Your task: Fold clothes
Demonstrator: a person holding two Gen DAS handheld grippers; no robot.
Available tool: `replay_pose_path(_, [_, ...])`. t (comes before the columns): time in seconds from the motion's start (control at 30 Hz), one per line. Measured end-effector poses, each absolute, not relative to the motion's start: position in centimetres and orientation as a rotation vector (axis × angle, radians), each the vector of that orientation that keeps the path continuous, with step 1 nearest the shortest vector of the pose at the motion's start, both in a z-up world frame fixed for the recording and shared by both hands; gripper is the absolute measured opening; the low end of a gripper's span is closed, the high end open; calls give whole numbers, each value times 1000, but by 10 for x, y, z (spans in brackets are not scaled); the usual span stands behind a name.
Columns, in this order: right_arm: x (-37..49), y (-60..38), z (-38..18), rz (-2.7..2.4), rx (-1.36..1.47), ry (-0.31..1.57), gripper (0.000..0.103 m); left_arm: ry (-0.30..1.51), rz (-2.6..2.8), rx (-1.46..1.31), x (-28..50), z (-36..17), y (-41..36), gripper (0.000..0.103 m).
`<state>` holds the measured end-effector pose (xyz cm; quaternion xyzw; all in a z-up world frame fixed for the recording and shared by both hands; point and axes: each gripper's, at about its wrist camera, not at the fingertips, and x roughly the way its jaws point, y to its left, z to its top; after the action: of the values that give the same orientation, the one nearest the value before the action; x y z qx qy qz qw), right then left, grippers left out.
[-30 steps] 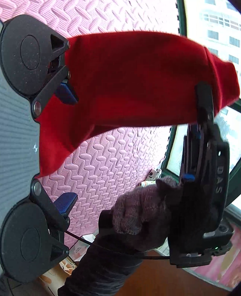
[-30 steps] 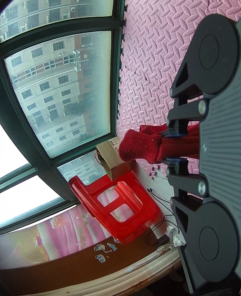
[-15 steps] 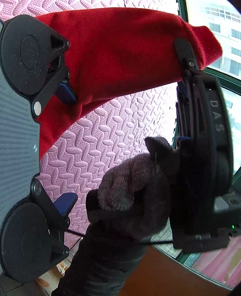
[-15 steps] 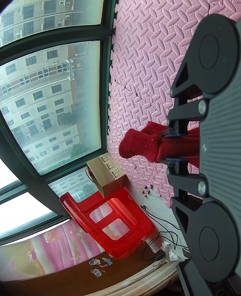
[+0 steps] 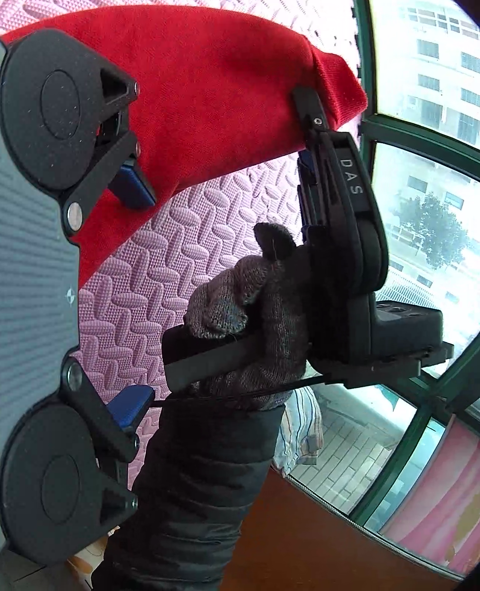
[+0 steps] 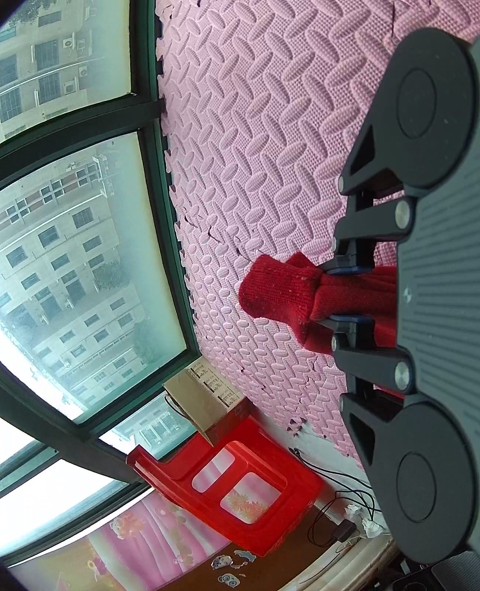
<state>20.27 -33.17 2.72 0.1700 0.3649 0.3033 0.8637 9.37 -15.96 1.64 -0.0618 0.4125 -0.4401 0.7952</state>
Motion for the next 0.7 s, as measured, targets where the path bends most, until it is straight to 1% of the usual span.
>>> replay_pose_path(0.1, [208, -333, 16, 628, 371, 791, 19, 906, -941, -105, 88, 17, -161, 103])
replay_pose_path(0.27, [211, -341, 7, 634, 420, 796, 19, 857, -947, -107, 87, 29, -155, 103])
replay_pose_path(0.37, [211, -341, 4, 636, 428, 796, 19, 842, -906, -144, 94, 30, -177, 103])
replay_pose_path(0.47, [212, -341, 2, 637, 432, 797, 19, 869, -898, -163, 104, 23, -179, 103])
replay_pose_path(0.63, [214, -340, -2, 630, 423, 812, 19, 859, -895, -79, 100, 20, -189, 103])
replay_pose_path(0.7, [214, -341, -1, 633, 425, 809, 19, 836, -908, -88, 96, 26, -184, 103])
